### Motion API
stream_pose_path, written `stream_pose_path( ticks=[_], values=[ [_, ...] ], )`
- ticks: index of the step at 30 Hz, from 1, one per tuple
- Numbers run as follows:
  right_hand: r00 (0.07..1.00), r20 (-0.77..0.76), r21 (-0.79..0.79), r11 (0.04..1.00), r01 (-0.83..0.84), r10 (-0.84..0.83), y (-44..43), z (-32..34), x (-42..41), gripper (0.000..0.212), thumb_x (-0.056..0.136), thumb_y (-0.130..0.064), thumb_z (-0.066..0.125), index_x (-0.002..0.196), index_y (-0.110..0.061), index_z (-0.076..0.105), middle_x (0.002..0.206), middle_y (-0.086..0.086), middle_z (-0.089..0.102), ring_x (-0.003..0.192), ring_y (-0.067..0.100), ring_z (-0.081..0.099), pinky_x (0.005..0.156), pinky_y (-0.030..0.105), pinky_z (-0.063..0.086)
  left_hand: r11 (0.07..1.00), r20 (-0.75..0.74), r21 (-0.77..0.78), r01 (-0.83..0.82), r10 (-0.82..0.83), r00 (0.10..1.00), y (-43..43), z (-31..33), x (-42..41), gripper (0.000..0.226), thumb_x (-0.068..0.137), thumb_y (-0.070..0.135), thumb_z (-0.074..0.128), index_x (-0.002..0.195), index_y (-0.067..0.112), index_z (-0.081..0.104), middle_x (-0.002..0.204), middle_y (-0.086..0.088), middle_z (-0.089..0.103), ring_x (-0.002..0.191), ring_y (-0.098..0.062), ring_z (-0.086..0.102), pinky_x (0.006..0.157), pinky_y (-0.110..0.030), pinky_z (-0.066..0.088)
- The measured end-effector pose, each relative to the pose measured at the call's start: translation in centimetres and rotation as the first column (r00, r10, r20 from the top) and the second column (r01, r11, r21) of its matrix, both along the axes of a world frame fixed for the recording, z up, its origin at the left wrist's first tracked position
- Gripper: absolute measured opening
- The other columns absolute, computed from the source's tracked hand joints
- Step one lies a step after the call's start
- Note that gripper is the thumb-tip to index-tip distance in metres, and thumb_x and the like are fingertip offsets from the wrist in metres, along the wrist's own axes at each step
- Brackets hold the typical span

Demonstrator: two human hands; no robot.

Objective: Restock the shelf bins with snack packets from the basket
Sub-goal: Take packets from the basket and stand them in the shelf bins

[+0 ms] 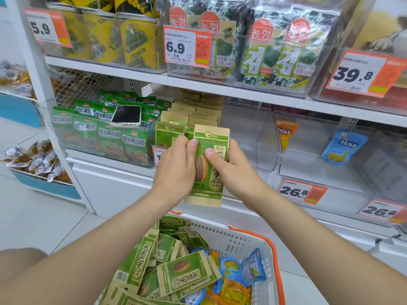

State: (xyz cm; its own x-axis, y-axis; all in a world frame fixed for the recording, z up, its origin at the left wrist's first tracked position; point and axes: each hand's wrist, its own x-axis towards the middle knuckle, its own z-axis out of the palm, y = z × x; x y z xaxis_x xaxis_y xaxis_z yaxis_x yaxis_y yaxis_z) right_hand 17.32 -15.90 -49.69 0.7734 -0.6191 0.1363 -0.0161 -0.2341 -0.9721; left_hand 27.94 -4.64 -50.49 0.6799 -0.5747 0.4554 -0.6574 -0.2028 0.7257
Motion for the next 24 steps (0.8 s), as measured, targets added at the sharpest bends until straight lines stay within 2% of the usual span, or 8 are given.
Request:
stream_pose_path(
  ticks=[4,7,10,13,15,18,22,24],
  values=[
    [0.993,0.116,-0.167,0.986,0.017,0.003,-0.9,1.6,-0.6,0.032,0.101,-0.02,0.067,0.129,-0.022,0.05,0.12,-0.004,0.072,0.112,0.014,0.07,0.099,0.048,0.056,0.998,0.057,-0.055,0.01,-0.007,0.998,0.0,0.5,0.7,0.034,0.114,0.037,0.035,0.084,0.026,0.047,0.072,0.01,0.053,0.067,-0.005,0.05,0.06,-0.027,0.031],
    [0.947,0.305,-0.256,0.949,0.183,-0.1,-1.3,3.0,-0.3,0.028,0.101,-0.015,0.066,0.125,-0.017,0.051,0.115,-0.006,0.071,0.107,0.012,0.069,0.098,0.046,0.056,0.996,0.007,-0.056,-0.063,0.063,0.998,-0.2,0.2,1.7,0.019,0.111,0.015,0.041,0.11,0.02,0.06,0.1,0.006,0.065,0.091,-0.012,0.06,0.078,-0.03,0.044],
    [0.904,0.41,-0.303,0.917,0.258,-0.119,-2.2,3.7,0.2,0.027,0.1,-0.014,0.068,0.121,-0.013,0.052,0.111,-0.005,0.071,0.104,0.018,0.069,0.095,0.051,0.054,0.996,-0.083,0.003,-0.084,0.084,0.993,-0.2,0.2,1.9,0.039,0.094,-0.008,0.049,0.121,0.017,0.058,0.12,0.003,0.062,0.107,-0.016,0.059,0.092,-0.027,0.044],
    [0.929,0.356,-0.444,0.856,0.263,-0.101,-2.9,3.2,0.7,0.028,0.099,-0.019,0.069,0.12,-0.022,0.051,0.103,-0.012,0.069,0.099,0.024,0.066,0.086,0.053,0.054,0.996,-0.075,0.05,-0.074,0.078,0.994,-0.2,0.4,1.8,0.046,0.088,-0.011,0.051,0.125,0.016,0.057,0.125,0.002,0.062,0.119,-0.018,0.056,0.102,-0.031,0.043],
    [0.953,0.291,-0.499,0.837,0.225,-0.083,-3.1,2.6,0.9,0.027,0.099,-0.02,0.068,0.12,-0.026,0.051,0.099,-0.015,0.068,0.094,0.021,0.066,0.081,0.05,0.055,0.994,-0.079,0.089,-0.07,0.077,0.994,-0.3,0.0,2.0,0.047,0.088,-0.009,0.053,0.127,0.017,0.055,0.127,0.002,0.061,0.124,-0.021,0.055,0.107,-0.043,0.045],
    [0.981,0.184,-0.543,0.824,0.159,-0.067,-3.7,1.6,1.4,0.024,0.101,-0.019,0.065,0.121,-0.024,0.054,0.095,-0.016,0.07,0.086,0.013,0.067,0.08,0.044,0.056,0.99,-0.114,0.111,-0.092,0.104,0.988,-0.4,-0.3,2.1,0.052,0.085,-0.006,0.057,0.127,0.022,0.047,0.124,0.003,0.06,0.123,-0.025,0.054,0.105,-0.053,0.045],
    [0.988,0.055,-0.587,0.796,0.15,-0.145,-4.3,0.4,2.3,0.023,0.102,-0.029,0.063,0.124,-0.027,0.06,0.099,-0.014,0.071,0.087,0.008,0.066,0.08,0.041,0.058,0.989,-0.138,0.099,-0.112,0.125,0.982,-0.5,-0.3,2.2,0.059,0.082,-0.005,0.062,0.128,0.026,0.042,0.12,0.002,0.06,0.118,-0.025,0.055,0.103,-0.055,0.046],
    [0.984,0.027,-0.584,0.796,0.159,-0.176,-4.8,0.4,2.7,0.022,0.1,-0.03,0.067,0.122,-0.028,0.065,0.093,-0.017,0.071,0.083,0.003,0.067,0.078,0.031,0.057,0.988,-0.143,0.099,-0.116,0.129,0.981,-0.6,-0.3,2.3,0.06,0.082,-0.005,0.063,0.128,0.026,0.042,0.121,0.001,0.061,0.118,-0.026,0.055,0.103,-0.055,0.046]
  ],
)
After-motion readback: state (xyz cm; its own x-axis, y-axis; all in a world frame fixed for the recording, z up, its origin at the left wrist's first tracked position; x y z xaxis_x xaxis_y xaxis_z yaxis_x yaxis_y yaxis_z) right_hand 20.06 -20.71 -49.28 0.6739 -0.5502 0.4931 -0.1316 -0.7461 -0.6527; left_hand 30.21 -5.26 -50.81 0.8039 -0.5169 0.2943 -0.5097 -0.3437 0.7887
